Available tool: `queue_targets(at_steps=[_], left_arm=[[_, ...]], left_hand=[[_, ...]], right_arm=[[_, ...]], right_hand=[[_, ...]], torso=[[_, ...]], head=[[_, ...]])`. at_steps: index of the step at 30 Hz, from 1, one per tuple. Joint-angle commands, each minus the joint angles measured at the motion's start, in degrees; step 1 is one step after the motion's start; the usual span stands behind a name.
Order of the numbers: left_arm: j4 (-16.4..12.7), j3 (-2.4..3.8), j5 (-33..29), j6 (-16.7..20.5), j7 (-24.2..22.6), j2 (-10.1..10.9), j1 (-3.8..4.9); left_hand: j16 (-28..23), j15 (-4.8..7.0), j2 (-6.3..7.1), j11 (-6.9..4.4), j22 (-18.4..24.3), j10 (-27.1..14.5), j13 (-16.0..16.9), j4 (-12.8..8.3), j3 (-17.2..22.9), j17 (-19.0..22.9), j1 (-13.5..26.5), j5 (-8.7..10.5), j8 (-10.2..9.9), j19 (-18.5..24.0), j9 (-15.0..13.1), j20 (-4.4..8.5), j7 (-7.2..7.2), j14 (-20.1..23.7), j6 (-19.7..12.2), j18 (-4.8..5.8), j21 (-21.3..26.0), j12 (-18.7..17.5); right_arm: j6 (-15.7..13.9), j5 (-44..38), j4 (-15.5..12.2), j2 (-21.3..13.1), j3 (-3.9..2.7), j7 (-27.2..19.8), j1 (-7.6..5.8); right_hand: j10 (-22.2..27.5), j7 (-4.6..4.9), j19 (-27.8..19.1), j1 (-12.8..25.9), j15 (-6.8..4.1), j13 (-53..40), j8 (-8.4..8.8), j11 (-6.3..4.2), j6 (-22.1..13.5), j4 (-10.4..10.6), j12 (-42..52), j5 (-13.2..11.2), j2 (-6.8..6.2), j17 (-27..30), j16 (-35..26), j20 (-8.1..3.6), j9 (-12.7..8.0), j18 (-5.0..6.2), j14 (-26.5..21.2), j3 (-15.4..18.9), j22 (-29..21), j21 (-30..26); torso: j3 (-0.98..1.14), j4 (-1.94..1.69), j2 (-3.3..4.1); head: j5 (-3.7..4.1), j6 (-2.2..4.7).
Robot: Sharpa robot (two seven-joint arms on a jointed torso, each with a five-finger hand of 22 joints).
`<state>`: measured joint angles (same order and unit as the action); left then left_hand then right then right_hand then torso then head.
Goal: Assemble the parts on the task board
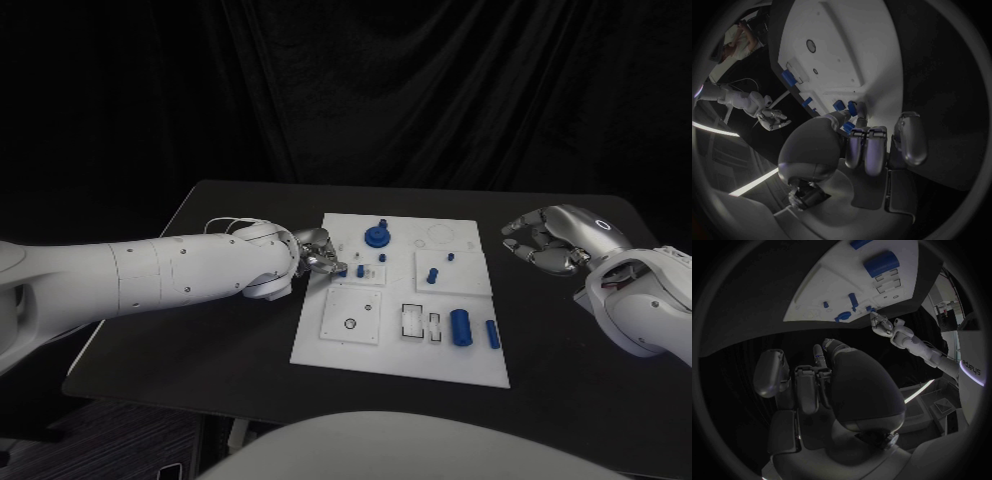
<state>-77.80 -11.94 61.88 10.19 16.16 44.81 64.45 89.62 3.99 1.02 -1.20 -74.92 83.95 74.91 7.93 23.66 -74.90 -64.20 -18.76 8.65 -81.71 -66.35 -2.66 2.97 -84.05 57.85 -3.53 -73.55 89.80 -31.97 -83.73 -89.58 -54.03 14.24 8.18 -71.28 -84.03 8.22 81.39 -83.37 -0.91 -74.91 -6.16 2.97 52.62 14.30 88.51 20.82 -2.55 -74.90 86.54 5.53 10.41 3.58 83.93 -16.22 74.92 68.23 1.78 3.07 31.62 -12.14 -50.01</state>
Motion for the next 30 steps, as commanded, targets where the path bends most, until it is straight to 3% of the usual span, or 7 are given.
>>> queue_targets(at_steps=[1, 3, 4, 6, 10, 24, 30], left_arm=[[-0.2, -0.13, 0.0, -0.6, -0.5, 0.0, -0.36], [-0.2, -0.13, 0.0, -0.5, -0.6, 0.0, -0.38], [-0.1, -0.13, 0.0, -0.4, -0.7, 0.0, -0.39], [-0.2, -0.13, 0.0, -0.2, -1.0, 0.1, -0.41], [-0.3, -0.13, 0.0, 0.5, -1.8, 0.2, -0.44], [-1.8, -0.13, 0.0, 5.7, -5.5, 1.4, -0.5], [-2.2, -0.13, 0.0, 7.6, -6.4, 1.8, -0.51]], left_hand=[[0.4, -0.21, -0.1, 0.19, -9.9, 6.1, 15.1, 0.5, -0.4, -15.1, 0.6, 1.13, -0.1, 0.3, 0.2, 0.0, -0.15, -6.0, 0.0, -0.36, 0.1, 0.2], [0.4, -0.21, -0.21, 0.17, -9.9, 6.1, 15.1, 0.6, -0.5, -15.1, 0.6, 1.64, -0.1, 0.3, 0.2, 0.0, -0.19, -6.0, 0.1, -0.36, 0.1, 0.2], [0.4, -0.15, -0.34, 0.04, -9.9, 6.1, 15.1, 0.0, -0.2, -15.1, -0.2, -0.29, 0.0, 0.3, 0.2, 0.08, -0.26, -6.0, 0.2, -0.37, 0.1, 0.2], [0.4, -0.04, -0.41, -0.04, -10.0, 6.1, 15.1, -0.7, 0.2, -15.1, -1.0, -2.27, 0.1, 0.2, 0.1, 0.13, -0.41, -6.0, 0.4, -0.35, 0.0, 0.2], [0.4, 0.08, -0.24, -0.19, -10.0, 6.1, 15.1, -1.8, 0.8, -15.1, -2.0, -4.94, 0.4, 0.1, -0.1, 0.24, -0.55, -6.0, 0.9, -0.29, -0.2, 0.2], [0.4, 0.6, 1.13, -0.75, -10.7, 6.1, 15.1, -4.2, 2.6, -15.1, -3.1, -8.96, 1.4, -1.1, -0.5, 0.72, -1.09, -6.0, 3.0, 0.17, -2.3, 0.2], [0.4, 0.63, 1.39, -0.77, -10.7, 6.1, 15.1, -4.3, 2.7, -15.1, -2.9, -9.37, 1.5, -1.1, -0.6, 0.76, -1.1, -6.0, 3.1, 0.2, -2.4, 0.2]], right_arm=[[0.4, -0.2, 0.0, 0.0, -0.04, 1.1, 0.16], [0.4, -0.2, 0.0, 0.0, -0.04, 1.0, 0.18], [0.4, -0.2, 0.1, 0.0, -0.04, 1.0, 0.19], [0.4, -0.2, 0.1, 0.0, -0.04, 1.0, 0.2], [0.3, -0.2, 0.1, 0.0, -0.04, 1.1, 0.21], [0.3, -0.2, 0.0, -0.2, -0.04, 1.1, 0.23], [0.3, -0.2, -0.1, -0.4, -0.04, 1.1, 0.24]], right_hand=[[-2.4, -0.18, 0.0, -0.4, 0.12, -10.4, 0.27, 0.32, 0.4, 0.0, -0.3, 0.2, -0.37, -10.6, -0.2, -0.24, -0.1, 1.1, 4.4, -0.2, 8.7, -0.2], [-2.4, -0.18, 0.0, -0.4, 0.12, -10.4, 0.27, 0.32, 0.4, 0.0, -0.3, 0.2, -0.37, -10.6, -0.2, -0.24, -0.1, 1.1, 4.4, -0.2, 8.7, -0.2], [-2.4, -0.18, 0.0, -0.4, 0.12, -10.4, 0.27, 0.32, 0.4, 0.0, -0.3, 0.2, -0.37, -10.6, -0.2, -0.24, -0.1, 1.1, 4.4, -0.2, 8.7, -0.2], [-2.4, -0.19, 0.0, -0.3, 0.12, -10.4, 0.26, 0.32, 0.5, 0.0, -0.4, 0.2, -0.38, -10.5, -0.2, -0.24, -0.1, 1.11, 4.4, -0.3, 8.7, -0.3], [-2.4, -0.19, 0.0, -0.3, 0.12, -10.4, 0.26, 0.32, 0.5, 0.0, -0.4, 0.2, -0.38, -10.5, -0.2, -0.24, -0.1, 1.11, 4.4, -0.3, 8.7, -0.3], [-2.4, -0.19, 0.0, -0.3, 0.12, -10.4, 0.26, 0.32, 0.5, 0.0, -0.4, 0.2, -0.38, -10.5, -0.2, -0.24, -0.1, 1.11, 4.4, -0.3, 8.7, -0.3], [-2.4, -0.19, 0.0, -0.3, 0.12, -10.3, 0.26, 0.32, 0.5, 0.0, -0.4, 0.2, -0.41, -10.5, -0.3, -0.24, -0.1, 1.13, 4.4, -0.3, 8.7, -0.4]], torso=[[-0.01, 0.03, 0.01], [-0.01, 0.05, 0.0], [-0.01, 0.05, 0.0], [0.02, 0.02, 0.01], [0.01, 0.04, 0.02], [0.02, 0.06, 0.02], [-0.01, 0.03, 0.07]], head=[[-0.07, 0.01], [-0.09, 0.01], [-0.08, 0.01], [-0.02, 0.01], [-0.01, 0.01], [0.07, 0.01], [0.22, 0.01]])
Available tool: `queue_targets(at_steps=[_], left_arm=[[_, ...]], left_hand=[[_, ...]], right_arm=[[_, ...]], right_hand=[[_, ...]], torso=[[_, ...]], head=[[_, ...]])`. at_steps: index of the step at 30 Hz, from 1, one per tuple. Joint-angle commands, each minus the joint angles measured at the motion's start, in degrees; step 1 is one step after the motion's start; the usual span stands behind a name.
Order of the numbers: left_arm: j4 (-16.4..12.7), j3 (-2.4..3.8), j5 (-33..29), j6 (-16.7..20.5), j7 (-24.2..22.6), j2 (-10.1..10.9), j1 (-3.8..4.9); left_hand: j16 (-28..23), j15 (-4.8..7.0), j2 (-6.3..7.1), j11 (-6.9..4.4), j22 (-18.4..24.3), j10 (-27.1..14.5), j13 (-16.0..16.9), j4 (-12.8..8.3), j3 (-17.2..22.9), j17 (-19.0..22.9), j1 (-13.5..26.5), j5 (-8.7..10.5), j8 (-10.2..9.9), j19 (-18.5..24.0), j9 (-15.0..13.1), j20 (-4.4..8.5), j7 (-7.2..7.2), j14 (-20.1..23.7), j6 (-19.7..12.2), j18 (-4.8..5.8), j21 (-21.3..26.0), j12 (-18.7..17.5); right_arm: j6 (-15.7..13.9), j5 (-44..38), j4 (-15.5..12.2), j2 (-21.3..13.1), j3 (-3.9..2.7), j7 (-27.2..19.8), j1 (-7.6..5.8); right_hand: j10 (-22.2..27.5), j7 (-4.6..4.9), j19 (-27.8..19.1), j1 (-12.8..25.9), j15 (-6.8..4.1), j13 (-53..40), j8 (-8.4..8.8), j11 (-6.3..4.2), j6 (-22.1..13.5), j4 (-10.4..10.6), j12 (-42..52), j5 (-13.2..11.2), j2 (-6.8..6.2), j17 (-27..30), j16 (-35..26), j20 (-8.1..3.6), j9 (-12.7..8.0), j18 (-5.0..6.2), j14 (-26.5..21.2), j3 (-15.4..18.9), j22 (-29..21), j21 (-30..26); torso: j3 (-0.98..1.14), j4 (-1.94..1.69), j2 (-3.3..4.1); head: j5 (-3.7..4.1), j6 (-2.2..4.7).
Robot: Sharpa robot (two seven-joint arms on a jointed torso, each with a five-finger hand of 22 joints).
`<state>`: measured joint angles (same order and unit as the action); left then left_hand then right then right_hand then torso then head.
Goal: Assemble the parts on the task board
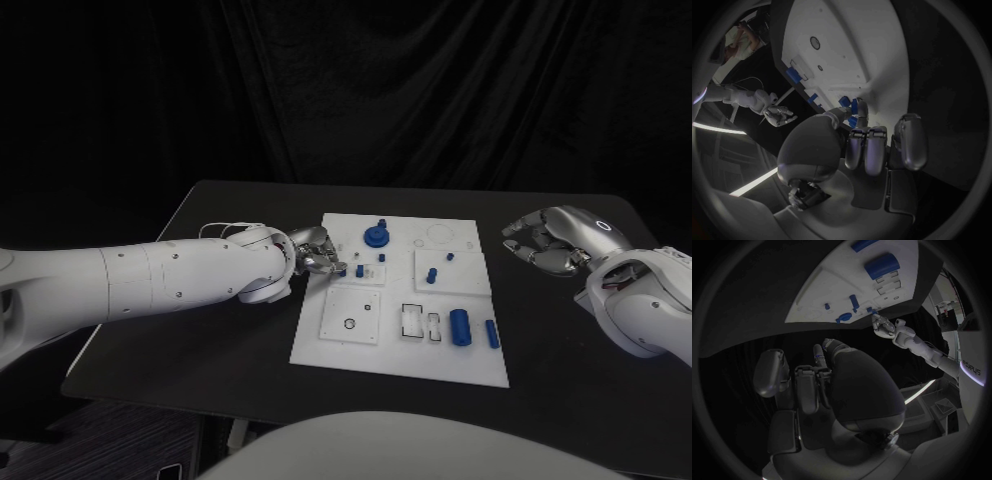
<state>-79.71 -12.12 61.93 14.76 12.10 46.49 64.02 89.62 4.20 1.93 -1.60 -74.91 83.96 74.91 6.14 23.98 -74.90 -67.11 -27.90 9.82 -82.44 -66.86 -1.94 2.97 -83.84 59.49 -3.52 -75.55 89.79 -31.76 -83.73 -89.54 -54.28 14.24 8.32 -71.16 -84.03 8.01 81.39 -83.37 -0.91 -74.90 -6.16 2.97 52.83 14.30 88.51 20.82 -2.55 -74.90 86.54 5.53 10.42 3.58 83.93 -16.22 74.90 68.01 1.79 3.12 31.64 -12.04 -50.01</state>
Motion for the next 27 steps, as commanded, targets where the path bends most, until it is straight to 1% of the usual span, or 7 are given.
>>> queue_targets(at_steps=[1, 8, 13, 17, 18, 21, 27], left_arm=[[-0.4, 0.05, -0.1, 3.4, -2.4, 0.1, -0.08], [-0.6, 0.05, -0.1, 4.5, -2.0, 0.3, -0.08], [-0.5, 0.05, -0.1, 4.1, -0.8, 0.0, -0.08], [-0.2, 0.05, -0.1, 4.2, -0.4, -0.3, -0.08], [-0.1, 0.05, -0.1, 4.2, -0.4, -0.4, -0.08], [0.1, 0.05, -0.1, 4.1, -0.2, -0.6, -0.08], [0.4, 0.05, -0.1, 3.4, 0.1, -0.8, -0.08]], left_hand=[[0.4, 0.43, 0.57, -0.37, -10.7, 6.0, 15.1, -2.5, 2.3, -15.1, 0.1, -0.16, 0.3, -0.4, -0.1, 0.05, -1.11, -6.2, 1.5, 0.2, -0.4, 0.2], [0.4, 0.51, 0.85, -0.48, -10.7, 6.0, 15.1, -2.6, 2.3, -15.1, 0.5, 1.07, 0.4, -0.5, -0.1, 0.12, -1.25, -6.2, 1.8, 0.22, -0.5, 0.2], [0.4, 0.6, 0.87, -0.55, -10.7, 6.0, 15.1, -2.5, 2.3, -15.1, 0.8, 3.2, 0.3, -0.4, 0.0, 0.21, -1.35, -6.2, 1.8, 0.16, -0.3, 0.2], [0.4, 0.62, 0.67, -0.57, -10.6, 6.0, 15.1, -2.2, 2.0, -15.1, 1.2, 6.87, 0.1, -0.3, 0.2, 0.25, -1.39, -6.2, 1.8, 0.1, 0.0, 0.2], [0.4, 0.62, 0.67, -0.57, -10.6, 6.0, 15.1, -2.2, 2.0, -15.1, 1.2, 6.87, 0.1, -0.3, 0.2, 0.25, -1.39, -6.2, 1.8, 0.1, 0.0, 0.2], [0.4, 0.66, 0.76, -0.6, -10.5, 6.0, 15.1, -2.4, 1.5, -15.1, 0.7, 10.69, -0.2, -0.2, 0.4, 0.28, -1.45, -6.2, 1.6, 0.06, 0.2, 0.2], [0.4, 0.65, 0.79, -0.61, -10.5, 6.0, 15.1, -2.7, 1.2, -15.1, 0.2, 12.11, -0.4, -0.1, 0.6, 0.3, -1.45, -6.2, 1.5, 0.03, 0.4, 0.2]], right_arm=[[0.1, -0.2, -0.1, -0.2, -0.04, 0.9, 0.12], [0.1, -0.2, -0.2, -0.3, -0.04, 1.0, 0.12], [0.1, -0.2, -0.3, -0.4, -0.04, 0.9, 0.12], [0.0, -0.2, -0.3, -0.4, -0.04, 0.9, 0.12], [-0.1, -0.2, -0.3, -0.4, -0.04, 0.9, 0.12], [-0.1, -0.2, -0.3, -0.5, -0.04, 0.9, 0.12], [-0.2, -0.2, -0.3, -0.4, -0.04, 0.9, 0.12]], right_hand=[[-2.4, 0.02, 0.0, -0.3, 0.12, -10.4, 0.26, 0.32, 0.3, 0.0, -0.4, 0.2, -0.41, -10.5, -0.3, -0.24, -0.1, 1.13, 4.4, -0.3, 8.7, -0.2], [-2.4, 0.02, 0.0, -0.3, 0.12, -10.4, 0.26, 0.32, 0.3, 0.0, -0.4, 0.2, -0.41, -10.5, -0.3, -0.24, -0.1, 1.13, 4.4, -0.3, 8.7, -0.2], [-2.4, 0.02, 0.0, -0.3, 0.12, -10.4, 0.26, 0.32, 0.3, 0.0, -0.4, 0.2, -0.41, -10.5, -0.3, -0.24, -0.1, 1.13, 4.4, -0.3, 8.7, -0.2], [-2.4, 0.02, 0.0, -0.3, 0.12, -10.4, 0.26, 0.32, 0.3, 0.0, -0.4, 0.2, -0.41, -10.5, -0.3, -0.24, -0.1, 1.13, 4.4, -0.3, 8.7, -0.2], [-2.4, 0.02, 0.0, -0.3, 0.12, -10.4, 0.26, 0.32, 0.3, 0.0, -0.4, 0.2, -0.41, -10.5, -0.3, -0.24, -0.1, 1.13, 4.4, -0.3, 8.7, -0.2], [-2.4, 0.02, 0.0, -0.3, 0.12, -10.4, 0.26, 0.32, 0.3, 0.0, -0.4, 0.2, -0.41, -10.5, -0.3, -0.24, -0.1, 1.13, 4.4, -0.3, 8.7, -0.2], [-2.4, 0.02, 0.0, -0.3, 0.12, -10.4, 0.26, 0.32, 0.3, 0.0, -0.4, 0.2, -0.41, -10.5, -0.3, -0.24, -0.1, 1.13, 4.4, -0.3, 8.7, -0.2]], torso=[[-0.02, -0.02, 0.07], [0.0, -0.14, 0.11], [-0.02, -0.14, 0.06], [-0.04, -0.02, 0.02], [-0.03, -0.02, 0.03], [0.0, -0.05, 0.02], [-0.01, -0.02, 0.01]], head=[[0.17, 0.01], [0.39, 0.01], [0.4, 0.01], [0.24, 0.01], [0.24, 0.01], [0.29, 0.01], [0.3, 0.01]])
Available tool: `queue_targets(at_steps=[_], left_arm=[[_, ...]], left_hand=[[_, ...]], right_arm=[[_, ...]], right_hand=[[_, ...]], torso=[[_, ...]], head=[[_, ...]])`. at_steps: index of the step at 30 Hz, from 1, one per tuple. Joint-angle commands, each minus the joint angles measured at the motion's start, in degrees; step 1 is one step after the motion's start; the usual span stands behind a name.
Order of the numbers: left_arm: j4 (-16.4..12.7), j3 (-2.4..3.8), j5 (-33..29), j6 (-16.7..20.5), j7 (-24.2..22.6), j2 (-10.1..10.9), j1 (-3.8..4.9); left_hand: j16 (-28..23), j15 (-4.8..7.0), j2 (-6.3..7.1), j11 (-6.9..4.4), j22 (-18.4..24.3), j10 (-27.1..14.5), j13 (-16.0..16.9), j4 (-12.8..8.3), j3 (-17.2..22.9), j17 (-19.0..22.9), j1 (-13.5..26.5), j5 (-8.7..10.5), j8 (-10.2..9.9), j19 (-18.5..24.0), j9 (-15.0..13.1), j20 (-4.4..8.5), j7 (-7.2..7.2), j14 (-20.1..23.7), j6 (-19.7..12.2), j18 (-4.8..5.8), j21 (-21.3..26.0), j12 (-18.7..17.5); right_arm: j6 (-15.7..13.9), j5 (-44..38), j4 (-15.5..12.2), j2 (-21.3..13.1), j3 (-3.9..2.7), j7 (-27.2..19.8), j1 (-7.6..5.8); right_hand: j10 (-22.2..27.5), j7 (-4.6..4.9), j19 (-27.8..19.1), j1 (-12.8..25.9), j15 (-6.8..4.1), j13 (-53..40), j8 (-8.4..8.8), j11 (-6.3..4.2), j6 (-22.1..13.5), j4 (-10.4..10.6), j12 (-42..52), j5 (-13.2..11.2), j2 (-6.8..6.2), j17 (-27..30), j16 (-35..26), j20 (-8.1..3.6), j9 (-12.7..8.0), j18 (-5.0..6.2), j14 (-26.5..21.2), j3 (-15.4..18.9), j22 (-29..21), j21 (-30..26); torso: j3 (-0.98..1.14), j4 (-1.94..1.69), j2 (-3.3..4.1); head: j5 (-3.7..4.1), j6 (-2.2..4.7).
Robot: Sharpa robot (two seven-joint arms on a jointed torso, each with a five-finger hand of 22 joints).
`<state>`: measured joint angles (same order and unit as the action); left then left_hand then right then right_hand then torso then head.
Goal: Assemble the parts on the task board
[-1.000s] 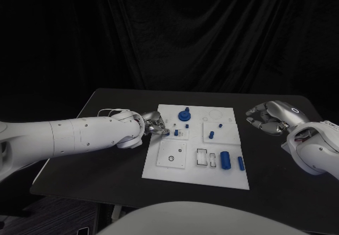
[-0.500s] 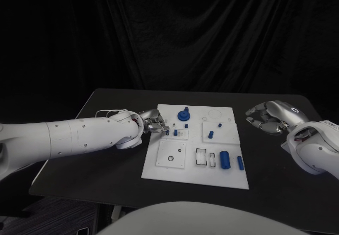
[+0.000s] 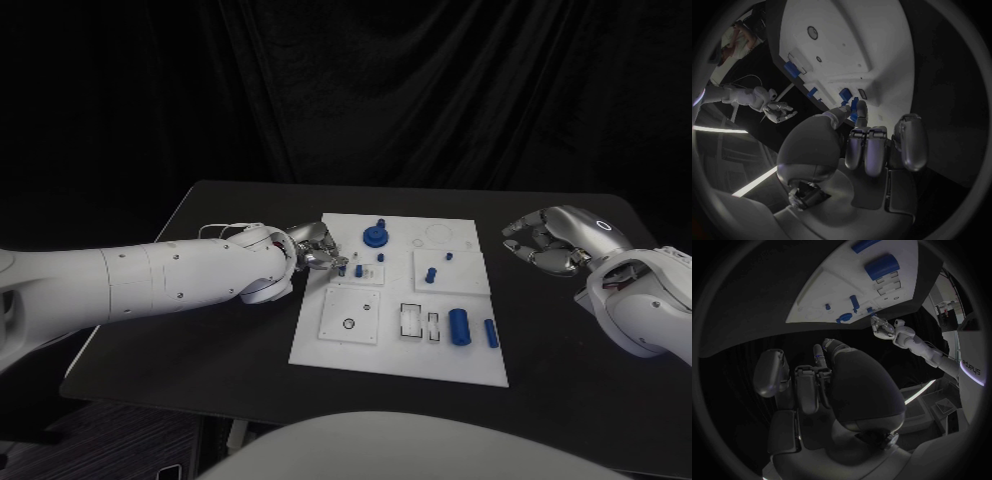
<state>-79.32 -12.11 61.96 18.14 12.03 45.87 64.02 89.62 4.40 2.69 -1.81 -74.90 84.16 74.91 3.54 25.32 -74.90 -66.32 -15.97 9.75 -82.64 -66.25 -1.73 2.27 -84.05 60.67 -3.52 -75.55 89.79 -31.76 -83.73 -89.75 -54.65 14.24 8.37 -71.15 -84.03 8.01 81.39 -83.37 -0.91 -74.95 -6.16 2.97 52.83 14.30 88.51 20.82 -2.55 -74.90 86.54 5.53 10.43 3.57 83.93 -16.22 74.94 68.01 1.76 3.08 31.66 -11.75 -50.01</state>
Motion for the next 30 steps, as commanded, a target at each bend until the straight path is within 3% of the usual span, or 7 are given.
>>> queue_targets(at_steps=[1, 30], left_arm=[[0.0, 0.04, -0.1, 0.0, 0.2, -0.2, -0.08], [1.9, 0.04, -0.1, -2.0, 0.4, -1.3, -0.3]], left_hand=[[0.4, 0.45, 0.03, -0.4, -10.5, 5.8, 15.1, -0.1, -0.1, -15.1, -0.6, 0.23, -0.3, 0.1, 0.0, 0.09, -0.75, -6.0, 0.3, 0.03, 0.3, 0.2], [0.4, 0.44, -0.5, -0.37, -10.5, 5.8, 15.1, 0.2, -0.3, -15.1, -0.6, -1.4, -0.4, 0.0, 0.1, 0.1, -0.67, -6.0, 0.5, 0.03, 0.3, 0.2]], right_arm=[[-0.2, -0.2, -0.1, 0.0, -0.04, 0.8, 0.11], [-0.1, -0.2, 0.2, 0.3, -0.04, 0.8, 0.13]], right_hand=[[-2.4, 0.02, 0.0, -0.3, 0.12, -10.3, 0.26, 0.32, 0.3, 0.0, -0.4, 0.2, -0.41, -10.5, -0.3, -0.24, -0.1, 1.14, 4.4, -0.3, 8.7, -0.2], [-2.4, 0.01, 0.0, -0.3, 0.11, -10.3, 0.27, 0.31, 0.3, 0.0, -0.4, 0.2, -0.48, -10.5, -0.3, -0.25, -0.1, 1.16, 4.4, -0.3, 8.7, -0.3]], torso=[[0.01, 0.02, 0.0], [0.01, 0.01, -0.01]], head=[[-0.01, 0.01], [-0.05, 0.01]])
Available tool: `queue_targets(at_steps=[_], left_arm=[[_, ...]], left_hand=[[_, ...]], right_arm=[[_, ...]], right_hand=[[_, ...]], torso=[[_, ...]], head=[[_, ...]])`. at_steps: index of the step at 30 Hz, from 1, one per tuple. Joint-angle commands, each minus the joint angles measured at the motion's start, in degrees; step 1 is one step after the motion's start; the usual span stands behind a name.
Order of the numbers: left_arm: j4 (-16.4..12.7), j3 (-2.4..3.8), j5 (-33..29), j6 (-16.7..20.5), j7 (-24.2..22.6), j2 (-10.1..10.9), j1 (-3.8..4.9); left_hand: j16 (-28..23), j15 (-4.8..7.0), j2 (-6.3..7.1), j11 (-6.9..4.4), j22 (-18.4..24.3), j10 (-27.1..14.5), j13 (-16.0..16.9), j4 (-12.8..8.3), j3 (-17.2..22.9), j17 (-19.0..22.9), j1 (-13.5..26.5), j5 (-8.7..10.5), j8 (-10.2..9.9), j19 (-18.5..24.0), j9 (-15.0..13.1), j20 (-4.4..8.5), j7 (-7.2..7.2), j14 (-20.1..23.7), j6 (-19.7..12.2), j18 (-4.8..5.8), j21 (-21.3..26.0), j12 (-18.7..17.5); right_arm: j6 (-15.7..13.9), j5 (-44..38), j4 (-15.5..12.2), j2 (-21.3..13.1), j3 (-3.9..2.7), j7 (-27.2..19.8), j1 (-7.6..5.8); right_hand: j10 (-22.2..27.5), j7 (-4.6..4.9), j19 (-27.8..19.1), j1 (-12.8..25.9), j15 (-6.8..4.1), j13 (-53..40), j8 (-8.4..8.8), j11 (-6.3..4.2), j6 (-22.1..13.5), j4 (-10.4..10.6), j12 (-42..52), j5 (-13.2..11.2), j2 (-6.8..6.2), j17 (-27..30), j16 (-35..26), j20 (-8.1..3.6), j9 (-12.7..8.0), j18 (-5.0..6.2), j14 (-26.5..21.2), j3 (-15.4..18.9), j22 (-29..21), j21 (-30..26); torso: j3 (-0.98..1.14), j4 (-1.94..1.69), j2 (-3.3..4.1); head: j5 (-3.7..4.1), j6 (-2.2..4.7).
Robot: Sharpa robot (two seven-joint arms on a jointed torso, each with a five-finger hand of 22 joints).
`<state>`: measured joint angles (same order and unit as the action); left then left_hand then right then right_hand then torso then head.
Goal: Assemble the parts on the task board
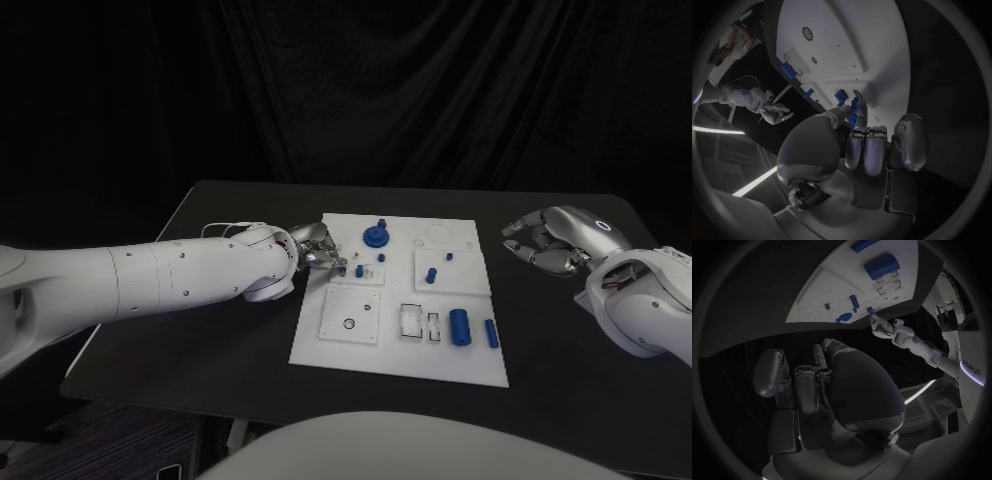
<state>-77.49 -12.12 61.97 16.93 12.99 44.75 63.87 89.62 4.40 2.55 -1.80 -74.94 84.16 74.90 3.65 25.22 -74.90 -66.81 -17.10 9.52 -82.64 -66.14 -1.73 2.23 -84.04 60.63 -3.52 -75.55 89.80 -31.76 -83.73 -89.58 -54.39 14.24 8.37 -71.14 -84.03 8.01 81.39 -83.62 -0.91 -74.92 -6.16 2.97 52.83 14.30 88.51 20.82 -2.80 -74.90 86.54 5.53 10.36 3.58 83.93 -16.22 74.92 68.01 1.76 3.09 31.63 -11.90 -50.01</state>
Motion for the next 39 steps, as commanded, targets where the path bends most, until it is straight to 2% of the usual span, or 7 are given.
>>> queue_targets(at_steps=[1, 11, 15, 18, 22, 26, 39], left_arm=[[0.1, 0.04, -0.1, -0.8, -0.6, -0.2, -0.2], [0.1, 0.04, -0.1, -0.8, -0.9, -0.2, -0.52], [0.1, 0.04, -0.1, -0.6, -1.2, -0.1, -0.59], [-0.1, 0.04, -0.1, -0.7, -1.4, 0.1, -0.62], [-0.3, 0.04, -0.1, -1.0, -1.6, 0.2, -0.63], [-0.3, 0.04, -0.1, -1.2, -1.7, 0.3, -0.65], [-0.3, 0.04, -0.1, -2.1, -1.5, 0.3, -0.7]], left_hand=[[0.4, 0.44, -0.36, -0.38, -10.4, 5.8, 15.1, 0.1, -0.2, -15.1, -0.1, -0.27, -0.2, 0.0, 0.0, 0.11, -0.62, -6.0, 0.5, 0.03, 0.3, 0.2], [0.4, 0.44, -0.39, -0.36, -10.4, 5.8, 15.1, 0.2, -0.2, -15.1, -0.1, -0.41, -0.2, 0.1, 0.0, 0.1, -0.61, -6.0, 0.5, 0.02, 0.4, 0.2], [0.4, 0.44, -0.39, -0.36, -10.4, 5.8, 15.1, 0.2, -0.2, -15.1, -0.1, -0.47, -0.2, 0.1, 0.0, 0.1, -0.61, -6.0, 0.5, 0.02, 0.4, 0.2], [0.4, 0.43, -0.39, -0.36, -10.4, 5.8, 15.1, 0.2, -0.2, -15.1, -0.1, -0.51, -0.3, 0.1, 0.0, 0.1, -0.61, -6.0, 0.5, 0.01, 0.4, 0.2], [0.4, 0.43, -0.38, -0.36, -10.4, 5.8, 15.1, 0.2, -0.2, -15.1, -0.1, -0.62, -0.3, 0.1, 0.0, 0.1, -0.61, -6.0, 0.4, 0.01, 0.4, 0.2], [0.4, 0.43, -0.38, -0.36, -10.4, 5.8, 15.1, 0.1, -0.2, -15.1, -0.2, -0.67, -0.3, 0.1, 0.0, 0.09, -0.62, -6.0, 0.4, 0.0, 0.5, 0.2], [0.4, 0.42, -0.4, -0.35, -10.3, 5.8, 15.1, 0.1, -0.2, -15.1, -0.2, -0.81, -0.3, 0.2, 0.0, 0.09, -0.62, -6.0, 0.4, -0.04, 0.6, 0.2]], right_arm=[[-0.1, -0.2, 0.0, 0.0, -0.04, 0.8, 0.11], [-0.1, -0.2, 0.0, 0.0, -0.04, 0.8, 0.16], [0.0, -0.2, 0.1, 0.0, -0.04, 0.8, 0.22], [0.0, -0.2, 0.1, 0.0, -0.04, 0.8, 0.25], [0.0, -0.2, 0.1, 0.1, -0.04, 0.8, 0.29], [0.1, -0.2, 0.1, 0.1, -0.04, 0.8, 0.32], [0.2, -0.2, 0.1, 0.1, -0.04, 0.9, 0.34]], right_hand=[[-2.4, 0.01, 0.0, -0.1, 0.11, -10.3, 0.27, 0.3, 0.3, 0.0, -0.4, 0.2, -0.23, -10.5, -0.3, -0.25, -0.1, 1.16, 4.4, -0.3, 8.7, -0.3], [-2.4, 0.01, 0.0, -0.1, 0.11, -10.3, 0.27, 0.3, 0.3, 0.0, -0.4, 0.2, -0.23, -10.5, -0.3, -0.25, -0.1, 1.16, 4.4, -0.3, 8.7, -0.3], [-2.4, 0.01, 0.0, -0.1, 0.11, -10.3, 0.27, 0.3, 0.3, 0.0, -0.4, 0.2, -0.23, -10.5, -0.3, -0.25, -0.1, 1.16, 4.4, -0.3, 8.7, -0.3], [-2.4, 0.01, 0.0, -0.1, 0.11, -10.3, 0.27, 0.3, 0.3, 0.0, -0.4, 0.2, -0.23, -10.5, -0.3, -0.25, -0.1, 1.16, 4.4, -0.3, 8.7, -0.3], [-2.4, 0.01, 0.0, -0.1, 0.11, -10.3, 0.27, 0.3, 0.3, 0.0, -0.4, 0.2, -0.23, -10.5, -0.3, -0.25, -0.1, 1.16, 4.4, -0.3, 8.7, -0.3], [-2.4, 0.0, 0.0, -0.1, 0.1, -10.3, 0.28, 0.3, 0.4, 0.0, -0.4, 0.2, -0.26, -10.4, -0.3, -0.26, -0.1, 1.16, 4.3, -0.4, 8.7, -0.4], [-2.4, 0.0, 0.0, -0.1, 0.1, -10.3, 0.28, 0.3, 0.4, 0.0, -0.4, 0.2, -0.26, -10.4, -0.3, -0.26, -0.1, 1.16, 4.3, -0.4, 8.7, -0.4]], torso=[[0.02, 0.0, 0.02], [0.02, -0.03, 0.01], [-0.02, 0.12, 0.03], [-0.03, -0.08, 0.04], [0.01, 0.0, 0.01], [-0.02, -0.12, 0.02], [0.01, -0.05, 0.02]], head=[[0.14, 0.01], [0.08, 0.01], [-0.07, 0.01], [0.04, 0.01], [-0.11, 0.01], [-0.03, 0.01], [-0.06, 0.01]])
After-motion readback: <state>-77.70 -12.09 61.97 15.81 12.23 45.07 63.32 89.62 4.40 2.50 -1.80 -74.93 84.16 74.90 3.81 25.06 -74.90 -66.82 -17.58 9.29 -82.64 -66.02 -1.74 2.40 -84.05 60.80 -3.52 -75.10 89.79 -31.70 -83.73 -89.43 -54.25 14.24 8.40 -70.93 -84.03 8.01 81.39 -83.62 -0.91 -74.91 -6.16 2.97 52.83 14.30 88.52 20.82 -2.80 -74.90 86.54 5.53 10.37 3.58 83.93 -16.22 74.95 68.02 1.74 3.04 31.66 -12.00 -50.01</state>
